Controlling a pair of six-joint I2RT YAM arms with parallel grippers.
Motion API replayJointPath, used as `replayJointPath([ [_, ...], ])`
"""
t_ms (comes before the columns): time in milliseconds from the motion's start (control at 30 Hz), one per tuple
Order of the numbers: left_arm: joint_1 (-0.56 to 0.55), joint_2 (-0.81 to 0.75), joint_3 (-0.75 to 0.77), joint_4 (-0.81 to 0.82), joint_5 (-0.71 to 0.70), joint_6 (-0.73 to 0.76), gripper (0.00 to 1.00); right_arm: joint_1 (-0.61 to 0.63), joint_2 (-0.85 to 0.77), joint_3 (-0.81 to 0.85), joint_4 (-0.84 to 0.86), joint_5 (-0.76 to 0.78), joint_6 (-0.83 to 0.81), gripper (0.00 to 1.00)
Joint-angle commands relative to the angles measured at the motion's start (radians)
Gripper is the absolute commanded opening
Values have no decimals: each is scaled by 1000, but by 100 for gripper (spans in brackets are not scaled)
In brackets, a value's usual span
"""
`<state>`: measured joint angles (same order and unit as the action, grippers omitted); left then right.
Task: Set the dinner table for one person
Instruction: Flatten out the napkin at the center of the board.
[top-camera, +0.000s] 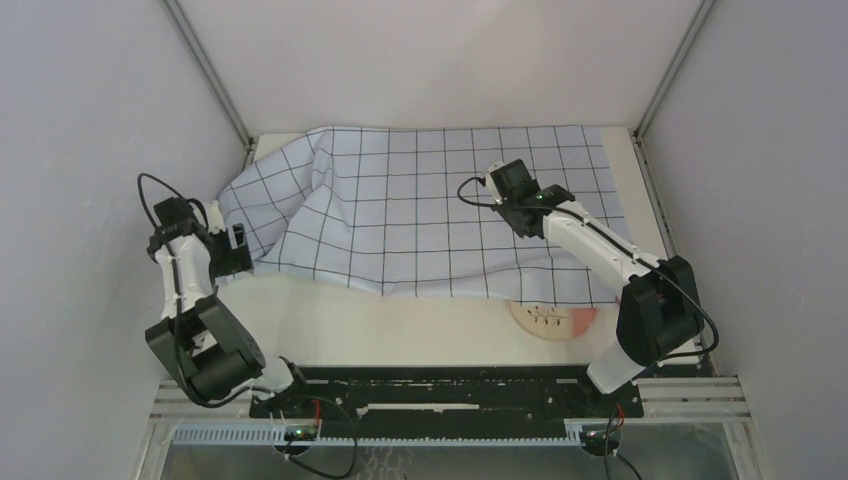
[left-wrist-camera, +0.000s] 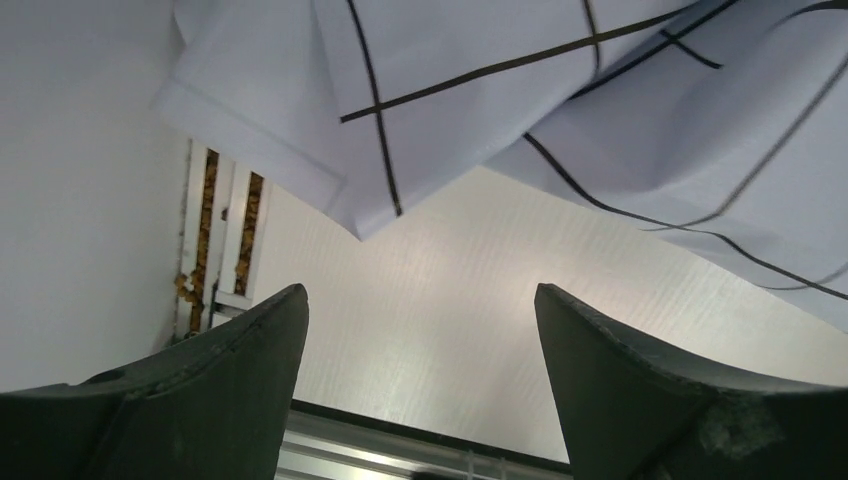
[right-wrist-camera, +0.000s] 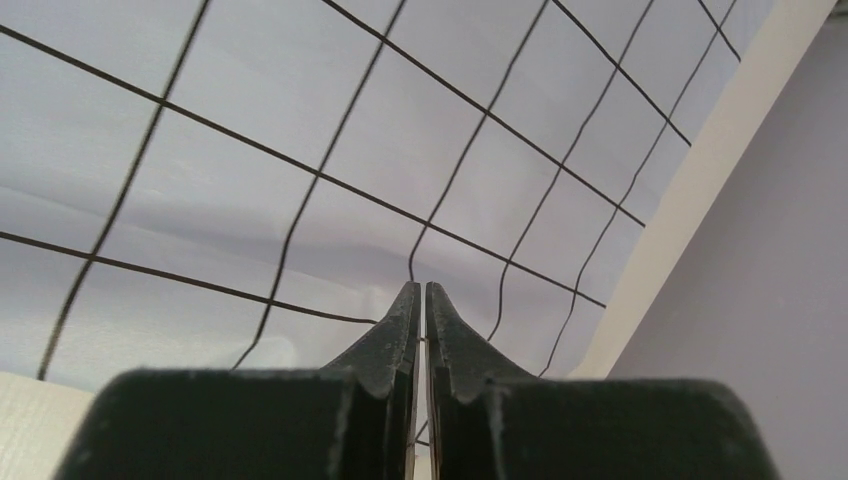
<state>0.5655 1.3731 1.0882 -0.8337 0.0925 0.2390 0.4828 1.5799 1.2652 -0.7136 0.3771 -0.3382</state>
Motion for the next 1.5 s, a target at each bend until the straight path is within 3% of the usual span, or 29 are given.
replayJointPath([
  [0, 59, -18, -79, 187, -63, 98, 88, 25, -56, 39, 41, 9, -15, 12],
  [100, 92, -55, -167, 314, -78, 137, 89, 31, -70, 38, 57, -10, -3, 18],
  [300, 101, 8, -197, 378, -25, 169, 89, 87, -69, 43, 103, 52, -13, 19],
  [667, 120, 70, -211, 475, 33, 123, 89, 176, -87, 42, 115, 143, -38, 12],
  [800, 120, 72, -209, 480, 84, 117, 83, 192, -83, 43, 132, 164, -43, 6],
  [1000, 109, 64, -201, 498, 113, 95, 77, 224, -73, 43, 142, 199, -50, 5],
  [1200, 97, 131, -171, 476, 143, 69, 65, 232, -76, 43, 141, 224, -56, 4],
  [1467, 83, 130, -120, 408, 198, 41, 30, 234, -82, 41, 128, 226, -51, 0],
])
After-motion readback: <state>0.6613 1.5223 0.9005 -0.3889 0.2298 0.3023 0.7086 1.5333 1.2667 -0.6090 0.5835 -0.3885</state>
